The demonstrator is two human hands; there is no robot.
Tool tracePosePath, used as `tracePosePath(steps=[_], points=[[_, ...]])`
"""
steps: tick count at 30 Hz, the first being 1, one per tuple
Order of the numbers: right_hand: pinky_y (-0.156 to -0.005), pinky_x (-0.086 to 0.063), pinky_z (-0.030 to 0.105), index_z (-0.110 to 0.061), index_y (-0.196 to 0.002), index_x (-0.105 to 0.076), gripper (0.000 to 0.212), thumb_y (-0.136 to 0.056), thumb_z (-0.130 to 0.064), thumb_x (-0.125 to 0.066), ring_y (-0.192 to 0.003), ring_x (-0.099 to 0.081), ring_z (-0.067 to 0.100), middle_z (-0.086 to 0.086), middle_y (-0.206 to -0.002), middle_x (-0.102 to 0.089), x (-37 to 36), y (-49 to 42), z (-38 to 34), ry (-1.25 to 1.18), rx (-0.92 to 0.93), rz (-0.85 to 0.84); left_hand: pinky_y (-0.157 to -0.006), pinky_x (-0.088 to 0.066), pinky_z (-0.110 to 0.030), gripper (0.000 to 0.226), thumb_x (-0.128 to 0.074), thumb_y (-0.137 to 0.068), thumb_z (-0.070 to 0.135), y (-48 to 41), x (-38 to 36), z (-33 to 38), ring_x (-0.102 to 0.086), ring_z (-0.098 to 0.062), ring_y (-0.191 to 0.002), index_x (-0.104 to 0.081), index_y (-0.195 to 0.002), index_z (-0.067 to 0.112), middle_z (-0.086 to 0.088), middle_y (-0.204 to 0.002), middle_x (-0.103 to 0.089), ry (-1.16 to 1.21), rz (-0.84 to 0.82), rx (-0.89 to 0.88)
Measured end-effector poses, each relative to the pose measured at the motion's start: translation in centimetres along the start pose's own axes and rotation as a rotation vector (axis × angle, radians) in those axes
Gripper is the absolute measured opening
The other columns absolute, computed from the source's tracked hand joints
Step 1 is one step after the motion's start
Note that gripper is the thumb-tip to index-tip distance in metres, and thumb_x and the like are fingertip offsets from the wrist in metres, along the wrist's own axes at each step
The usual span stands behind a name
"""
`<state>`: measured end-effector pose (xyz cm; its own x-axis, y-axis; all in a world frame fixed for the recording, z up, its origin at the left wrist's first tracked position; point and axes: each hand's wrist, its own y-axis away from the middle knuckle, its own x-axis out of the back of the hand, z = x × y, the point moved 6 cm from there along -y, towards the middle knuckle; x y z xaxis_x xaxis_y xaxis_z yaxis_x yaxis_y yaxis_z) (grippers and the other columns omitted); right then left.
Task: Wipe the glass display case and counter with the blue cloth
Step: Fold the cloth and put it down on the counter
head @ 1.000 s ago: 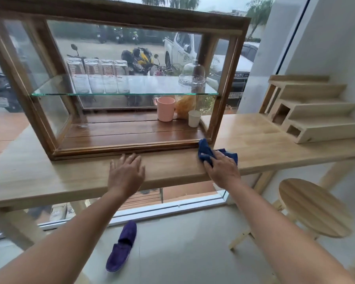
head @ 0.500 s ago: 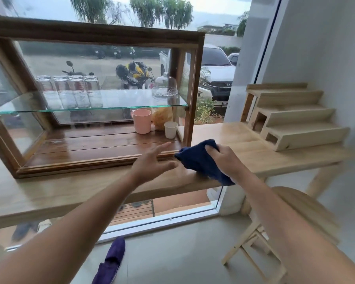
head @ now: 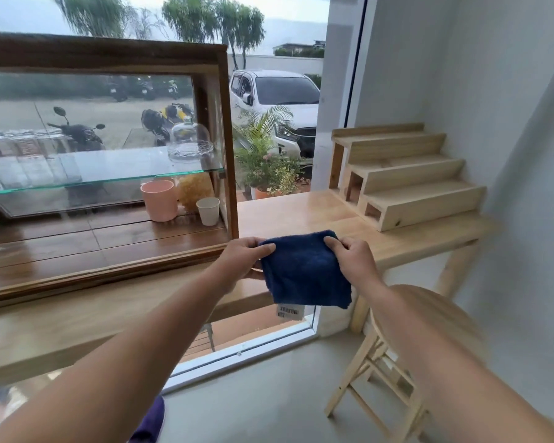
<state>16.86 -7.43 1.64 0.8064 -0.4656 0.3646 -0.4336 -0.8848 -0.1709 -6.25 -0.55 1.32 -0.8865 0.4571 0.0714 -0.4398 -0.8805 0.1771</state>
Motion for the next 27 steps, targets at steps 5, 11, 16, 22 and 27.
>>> tracePosePath(steps=[5,11,16,22,27], points=[[-0.065,-0.043,0.032,-0.018,-0.087,-0.063,0.022,-0.101,-0.032,-0.053,-0.078,-0.06,0.019,-0.002,-0.08,-0.065,-0.7,-3.4,3.1,-0.01,-0.059,0.052,-0.059,-0.061,-0.031,0.022,-0.056,-0.101,0.011,-2.9,-1.7,0.0,-0.068,-0.027,-0.091,-0.06,-0.12,0.022,-0.013,-0.11,-0.065,0.027,0.203,-0.017],[-0.067,-0.044,0.035,-0.022,-0.112,-0.056,0.02,-0.101,-0.037,-0.049,-0.082,-0.06,0.025,-0.005,-0.086,-0.063,-2.5,-8.2,3.9,0.236,0.013,0.071,-0.071,-0.055,-0.044,0.017,-0.049,-0.101,0.018,-6.5,-1.9,-0.4,-0.062,-0.023,-0.081,-0.056,-0.101,0.033,-0.006,-0.096,-0.066,-0.239,0.465,-0.093],[-0.061,-0.041,0.034,-0.024,-0.126,-0.043,0.023,-0.103,-0.029,-0.047,-0.081,-0.064,0.033,0.007,-0.097,-0.068,-4.8,-10.9,3.5,0.449,0.179,0.043,-0.062,-0.043,-0.024,0.043,-0.04,-0.089,0.003,-9.1,-1.7,-0.9,-0.061,-0.011,-0.086,-0.07,-0.077,0.032,0.007,-0.099,-0.069,-0.559,0.523,-0.09],[-0.066,-0.043,0.035,-0.024,-0.12,-0.051,0.02,-0.103,-0.019,-0.043,-0.085,-0.058,0.031,0.009,-0.116,-0.054,-6.5,-13.1,3.7,0.622,0.225,-0.053,-0.101,-0.05,-0.04,0.041,-0.043,-0.098,0.005,-11.1,-1.8,-1.0,-0.059,-0.026,-0.115,-0.072,-0.117,0.027,-0.007,-0.127,-0.06,-0.755,0.514,-0.072],[-0.1,-0.039,0.04,-0.02,-0.131,-0.057,0.04,-0.094,-0.007,-0.049,-0.125,-0.045,0.026,0.007,-0.136,-0.047,-6.6,-13.3,3.3,0.74,0.314,-0.013,-0.115,-0.031,-0.045,0.04,-0.046,-0.101,0.021,-11.4,-3.1,-0.9,-0.032,-0.03,-0.142,-0.058,-0.139,0.022,-0.011,-0.157,-0.035,-1.033,0.51,-0.063]])
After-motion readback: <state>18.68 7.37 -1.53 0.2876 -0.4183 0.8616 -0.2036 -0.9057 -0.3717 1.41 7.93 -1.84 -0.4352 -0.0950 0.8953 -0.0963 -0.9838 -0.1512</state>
